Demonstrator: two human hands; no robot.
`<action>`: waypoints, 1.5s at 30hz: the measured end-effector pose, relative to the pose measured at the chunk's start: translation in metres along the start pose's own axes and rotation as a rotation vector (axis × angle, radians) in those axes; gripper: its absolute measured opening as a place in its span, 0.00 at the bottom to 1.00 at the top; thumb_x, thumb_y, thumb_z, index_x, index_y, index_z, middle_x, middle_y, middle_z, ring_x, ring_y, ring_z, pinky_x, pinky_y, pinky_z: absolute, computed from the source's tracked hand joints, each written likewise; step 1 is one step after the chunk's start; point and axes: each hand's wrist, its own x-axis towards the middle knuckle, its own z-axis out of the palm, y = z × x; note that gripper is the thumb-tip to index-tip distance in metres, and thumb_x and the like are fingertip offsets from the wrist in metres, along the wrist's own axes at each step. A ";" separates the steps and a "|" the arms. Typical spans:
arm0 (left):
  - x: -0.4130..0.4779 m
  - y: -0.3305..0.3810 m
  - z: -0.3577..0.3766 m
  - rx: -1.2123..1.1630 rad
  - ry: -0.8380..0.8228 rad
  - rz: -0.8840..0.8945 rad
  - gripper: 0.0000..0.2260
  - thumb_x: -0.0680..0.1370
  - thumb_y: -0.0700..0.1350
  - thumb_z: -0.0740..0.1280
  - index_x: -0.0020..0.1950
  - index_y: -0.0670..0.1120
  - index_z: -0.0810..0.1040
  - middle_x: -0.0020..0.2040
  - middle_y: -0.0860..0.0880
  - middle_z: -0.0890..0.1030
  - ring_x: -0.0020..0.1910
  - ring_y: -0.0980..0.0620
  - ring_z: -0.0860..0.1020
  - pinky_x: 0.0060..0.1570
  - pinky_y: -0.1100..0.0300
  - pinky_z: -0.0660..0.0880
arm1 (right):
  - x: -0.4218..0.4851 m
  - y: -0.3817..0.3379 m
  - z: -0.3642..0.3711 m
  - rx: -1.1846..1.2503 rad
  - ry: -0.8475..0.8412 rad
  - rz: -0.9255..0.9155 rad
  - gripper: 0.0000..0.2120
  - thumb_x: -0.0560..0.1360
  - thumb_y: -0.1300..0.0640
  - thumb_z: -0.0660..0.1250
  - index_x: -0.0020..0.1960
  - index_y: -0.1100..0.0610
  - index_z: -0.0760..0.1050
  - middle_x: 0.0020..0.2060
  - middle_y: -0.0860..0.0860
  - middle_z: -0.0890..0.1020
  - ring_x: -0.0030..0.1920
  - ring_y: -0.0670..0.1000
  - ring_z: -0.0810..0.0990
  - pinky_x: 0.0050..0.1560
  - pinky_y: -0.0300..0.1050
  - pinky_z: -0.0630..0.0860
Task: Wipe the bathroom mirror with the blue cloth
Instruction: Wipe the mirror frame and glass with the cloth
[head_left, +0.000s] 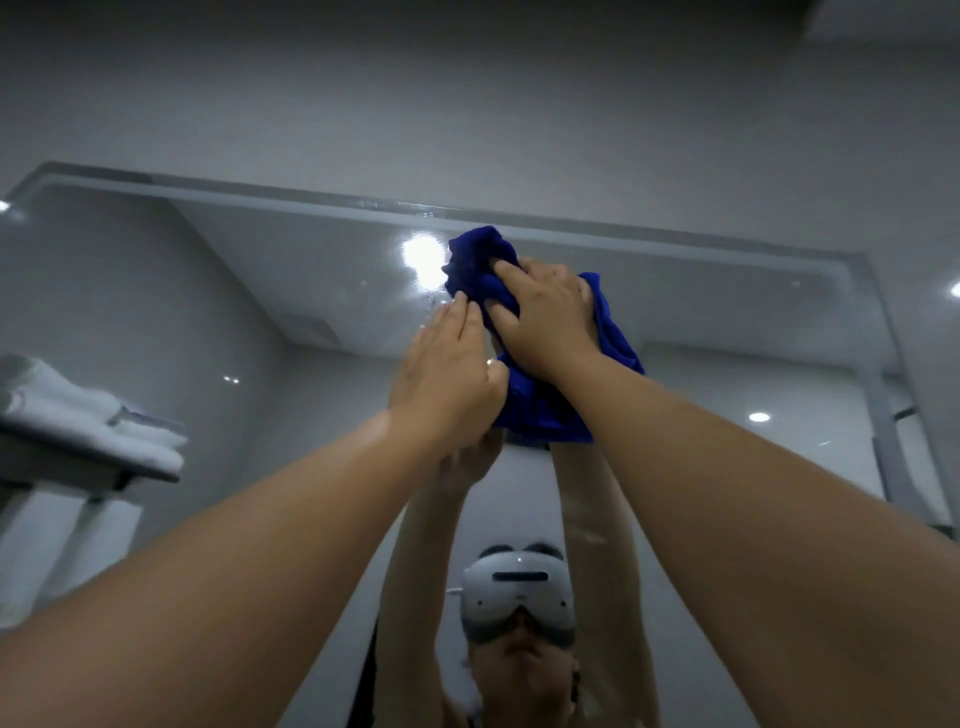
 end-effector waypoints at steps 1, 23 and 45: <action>0.002 0.002 0.001 -0.009 -0.003 0.004 0.28 0.79 0.45 0.54 0.76 0.42 0.47 0.78 0.45 0.49 0.76 0.50 0.46 0.73 0.56 0.44 | 0.001 0.008 -0.004 -0.011 0.021 0.026 0.22 0.78 0.49 0.56 0.72 0.49 0.62 0.66 0.51 0.71 0.65 0.55 0.66 0.70 0.55 0.56; 0.023 0.023 0.037 0.141 -0.226 0.191 0.30 0.80 0.55 0.50 0.76 0.44 0.39 0.77 0.45 0.38 0.75 0.48 0.38 0.72 0.54 0.40 | 0.000 0.088 -0.055 -0.158 0.004 0.514 0.22 0.81 0.52 0.49 0.75 0.51 0.54 0.74 0.53 0.55 0.72 0.59 0.54 0.69 0.65 0.50; 0.019 0.014 0.037 0.109 -0.197 0.245 0.31 0.80 0.56 0.48 0.75 0.46 0.35 0.76 0.47 0.35 0.74 0.50 0.34 0.72 0.55 0.37 | 0.055 0.124 -0.057 -0.199 -0.023 0.389 0.18 0.79 0.53 0.52 0.68 0.54 0.63 0.67 0.58 0.68 0.64 0.64 0.68 0.65 0.60 0.64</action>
